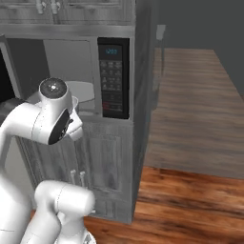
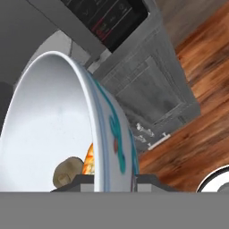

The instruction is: The microwave is finished heating the shrimp and garlic. Take the bowl containing the food and place it on the dining counter.

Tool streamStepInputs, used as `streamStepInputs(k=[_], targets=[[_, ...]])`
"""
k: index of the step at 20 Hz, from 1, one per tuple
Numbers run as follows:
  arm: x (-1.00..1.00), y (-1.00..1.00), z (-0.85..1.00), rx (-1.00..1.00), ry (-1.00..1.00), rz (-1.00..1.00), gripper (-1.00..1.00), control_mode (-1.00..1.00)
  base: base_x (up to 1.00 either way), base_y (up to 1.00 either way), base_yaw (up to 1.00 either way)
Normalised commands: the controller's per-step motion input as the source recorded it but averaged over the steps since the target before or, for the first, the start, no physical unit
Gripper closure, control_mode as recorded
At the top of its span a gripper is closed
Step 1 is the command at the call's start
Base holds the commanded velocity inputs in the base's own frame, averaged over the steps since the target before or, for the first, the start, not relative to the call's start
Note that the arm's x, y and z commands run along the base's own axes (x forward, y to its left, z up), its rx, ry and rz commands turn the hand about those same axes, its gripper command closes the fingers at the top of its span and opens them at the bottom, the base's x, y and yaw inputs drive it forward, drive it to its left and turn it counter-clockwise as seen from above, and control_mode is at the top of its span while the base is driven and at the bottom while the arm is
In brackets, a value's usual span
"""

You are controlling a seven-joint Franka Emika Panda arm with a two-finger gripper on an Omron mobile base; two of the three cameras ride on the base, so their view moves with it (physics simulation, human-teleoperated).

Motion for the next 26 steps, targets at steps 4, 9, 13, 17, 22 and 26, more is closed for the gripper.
streamStepInputs(k=[4, 9, 13, 17, 22, 26], targets=[[0.00, 0.00, 0.00, 0.00, 0.00, 0.00, 1.00, 1.00, -0.67, -0.87, 0.33], [0.00, 0.00, 0.00, 0.00, 0.00, 0.00, 1.00, 1.00, -0.81, -0.52, 0.79], [0.00, 0.00, 0.00, 0.00, 0.00, 0.00, 1.00, 1.00, -0.41, -0.10, 0.99], [0.00, 0.00, 0.00, 0.00, 0.00, 0.00, 1.00, 1.00, -0.02, 0.00, 1.00], [0.00, 0.00, 0.00, 0.00, 0.00, 0.00, 1.00, 1.00, 0.00, 0.00, 0.97], [0.00, 0.00, 0.00, 0.00, 0.00, 0.00, 1.00, 1.00, 0.01, 0.03, 0.96]])
